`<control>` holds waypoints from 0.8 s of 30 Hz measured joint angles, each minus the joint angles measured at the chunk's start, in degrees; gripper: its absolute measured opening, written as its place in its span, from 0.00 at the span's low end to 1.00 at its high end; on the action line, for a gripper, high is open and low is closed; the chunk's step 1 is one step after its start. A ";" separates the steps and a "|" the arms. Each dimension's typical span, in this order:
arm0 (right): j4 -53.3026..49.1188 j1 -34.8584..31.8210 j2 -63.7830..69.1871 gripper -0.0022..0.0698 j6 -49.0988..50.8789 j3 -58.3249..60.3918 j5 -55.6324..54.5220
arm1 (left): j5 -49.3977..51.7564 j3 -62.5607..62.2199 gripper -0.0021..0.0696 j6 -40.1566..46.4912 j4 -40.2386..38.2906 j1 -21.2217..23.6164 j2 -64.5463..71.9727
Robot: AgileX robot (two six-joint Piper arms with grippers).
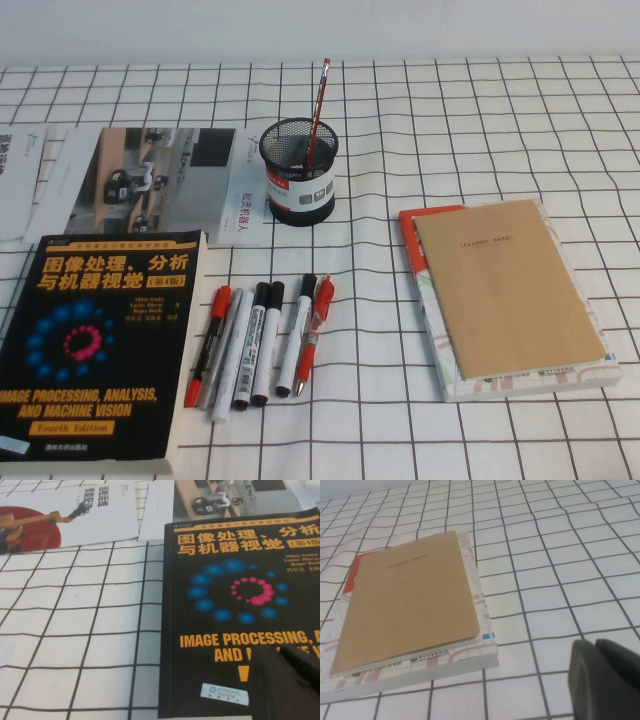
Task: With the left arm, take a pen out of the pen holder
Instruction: 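Take a marker out of the pen holder and lay it on the table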
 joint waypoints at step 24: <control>0.00 0.00 0.00 0.01 0.00 0.00 0.00 | -17.11 0.00 0.03 -8.24 -41.27 0.00 0.00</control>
